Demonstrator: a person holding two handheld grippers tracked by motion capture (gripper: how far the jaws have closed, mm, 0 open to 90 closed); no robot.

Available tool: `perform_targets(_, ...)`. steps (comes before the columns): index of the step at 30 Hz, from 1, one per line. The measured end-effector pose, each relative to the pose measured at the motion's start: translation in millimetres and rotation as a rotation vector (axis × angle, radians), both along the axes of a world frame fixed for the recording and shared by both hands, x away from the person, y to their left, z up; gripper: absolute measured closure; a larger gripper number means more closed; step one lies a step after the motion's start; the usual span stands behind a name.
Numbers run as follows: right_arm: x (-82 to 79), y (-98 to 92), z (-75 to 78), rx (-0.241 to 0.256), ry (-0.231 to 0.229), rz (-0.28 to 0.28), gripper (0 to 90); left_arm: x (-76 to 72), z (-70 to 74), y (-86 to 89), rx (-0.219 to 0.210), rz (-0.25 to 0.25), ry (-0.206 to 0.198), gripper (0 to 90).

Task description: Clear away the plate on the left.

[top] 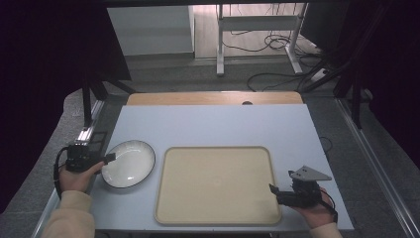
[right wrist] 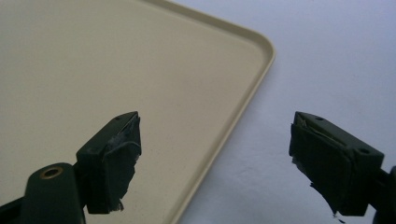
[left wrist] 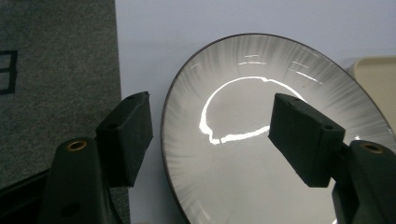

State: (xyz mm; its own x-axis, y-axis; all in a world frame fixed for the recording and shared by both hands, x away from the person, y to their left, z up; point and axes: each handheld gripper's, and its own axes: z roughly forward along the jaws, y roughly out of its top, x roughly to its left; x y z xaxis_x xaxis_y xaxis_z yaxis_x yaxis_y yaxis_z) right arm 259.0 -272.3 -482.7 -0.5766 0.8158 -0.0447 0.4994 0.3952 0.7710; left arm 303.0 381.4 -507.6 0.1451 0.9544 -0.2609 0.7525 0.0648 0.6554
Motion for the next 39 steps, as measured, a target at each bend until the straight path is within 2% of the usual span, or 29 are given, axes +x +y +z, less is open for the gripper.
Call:
perform_targets(7,0.2,0.1,-0.9,-0.001,0.007,-0.001,17.4,7.3,-12.1,9.8,-0.023,0.027,0.016,32.5)
perform_targets(12,0.6,0.7,-1.3,-0.006,0.009,0.0,17.6,13.4,-20.7,14.7,-0.067,0.008,0.024,37.1)
perform_targets(17,0.5,0.5,-2.0,-0.006,0.016,-0.001,17.9,16.1,-23.6,16.7,-0.077,-0.001,0.03,40.8)
perform_targets(25,-0.9,3.1,-1.6,-0.014,0.018,0.01,17.9,19.6,-28.4,20.2,-0.127,-0.02,0.042,48.9)
perform_targets(32,0.0,1.3,-2.6,-0.016,0.021,0.003,18.0,23.2,-34.5,20.4,-0.144,-0.037,0.067,53.4)
perform_targets(39,-0.2,1.6,-2.9,-0.019,0.022,0.004,18.0,25.9,-37.7,20.1,-0.166,-0.04,0.069,56.9)
